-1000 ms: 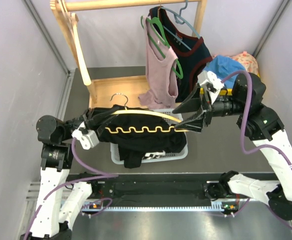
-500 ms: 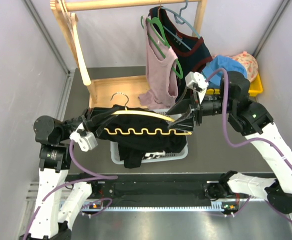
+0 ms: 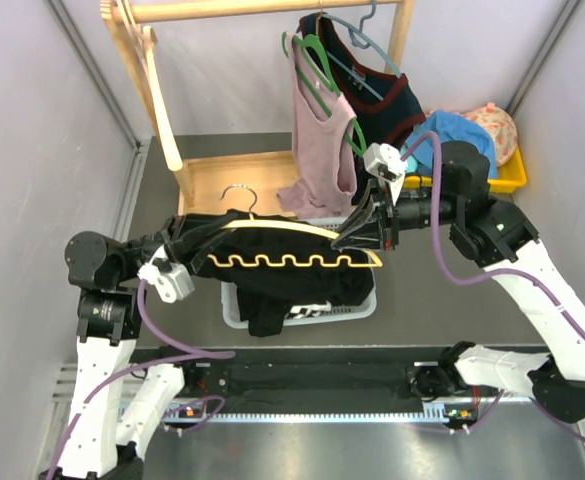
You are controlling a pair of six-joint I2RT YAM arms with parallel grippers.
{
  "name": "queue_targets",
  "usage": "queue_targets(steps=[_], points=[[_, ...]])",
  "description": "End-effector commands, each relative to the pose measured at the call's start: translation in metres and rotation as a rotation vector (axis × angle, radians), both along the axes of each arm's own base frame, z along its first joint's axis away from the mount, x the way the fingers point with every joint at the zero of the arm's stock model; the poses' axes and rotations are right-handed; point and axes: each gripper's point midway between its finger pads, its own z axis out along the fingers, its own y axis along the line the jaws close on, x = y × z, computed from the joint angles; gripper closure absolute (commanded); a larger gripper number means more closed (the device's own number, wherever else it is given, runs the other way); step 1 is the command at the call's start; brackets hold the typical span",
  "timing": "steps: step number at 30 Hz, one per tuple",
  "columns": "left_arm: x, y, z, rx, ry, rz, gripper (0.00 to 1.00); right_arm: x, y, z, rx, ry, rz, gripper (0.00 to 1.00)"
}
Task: Remove the tank top from the hanger
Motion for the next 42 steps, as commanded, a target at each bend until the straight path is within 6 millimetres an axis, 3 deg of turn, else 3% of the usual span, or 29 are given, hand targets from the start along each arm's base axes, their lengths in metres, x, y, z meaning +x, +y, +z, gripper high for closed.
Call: queue_targets(steps=[1,4,6,7,8,12,17,23,28,36,37,41,42], points=[[-0.012,-0.001,0.03,-0.006,-0.135,-0.017,1.0,0.001,0.001,0.004,0.006,-0.021,-0.018,1.0],[-0.003,0.001,0.026,-0.011,-0.13,0.009,1.0,0.002,-0.007,0.015,0.029,-0.059,-0.094,1.0],[0.002,0.003,0.024,-0.017,-0.135,0.035,0.88,0.001,-0.018,0.022,0.033,-0.085,-0.164,1.0],[0.004,0.003,0.019,-0.014,-0.131,0.039,0.76,0.0,-0.022,0.022,0.03,-0.091,-0.181,1.0],[0.004,0.003,0.018,-0.014,-0.135,0.045,0.52,0.001,-0.029,0.025,0.028,-0.108,-0.227,1.0],[0.002,0.004,0.01,-0.009,-0.116,0.052,0.01,-0.024,-0.053,0.03,0.03,-0.17,-0.237,1.0],[0.001,0.008,-0.007,-0.023,-0.061,0.083,0.01,-0.038,-0.074,0.038,0.018,-0.199,-0.293,1.0],[0.004,0.01,-0.05,-0.034,0.084,0.109,0.01,-0.059,-0.089,0.046,-0.004,-0.193,-0.283,1.0],[0.007,0.006,-0.086,-0.015,0.218,0.08,0.07,-0.065,-0.099,0.066,0.045,-0.261,-0.315,1.0],[0.015,0.01,-0.1,-0.009,0.275,0.122,0.05,-0.072,-0.104,0.085,0.074,-0.307,-0.312,1.0],[0.015,0.009,-0.101,-0.006,0.283,0.113,0.07,-0.073,-0.104,0.085,0.073,-0.306,-0.31,1.0],[0.017,0.005,-0.112,0.005,0.338,0.08,0.32,-0.075,-0.108,0.091,0.081,-0.334,-0.323,1.0],[0.02,0.004,-0.116,0.01,0.358,0.073,0.5,-0.075,-0.111,0.095,0.087,-0.345,-0.334,1.0]])
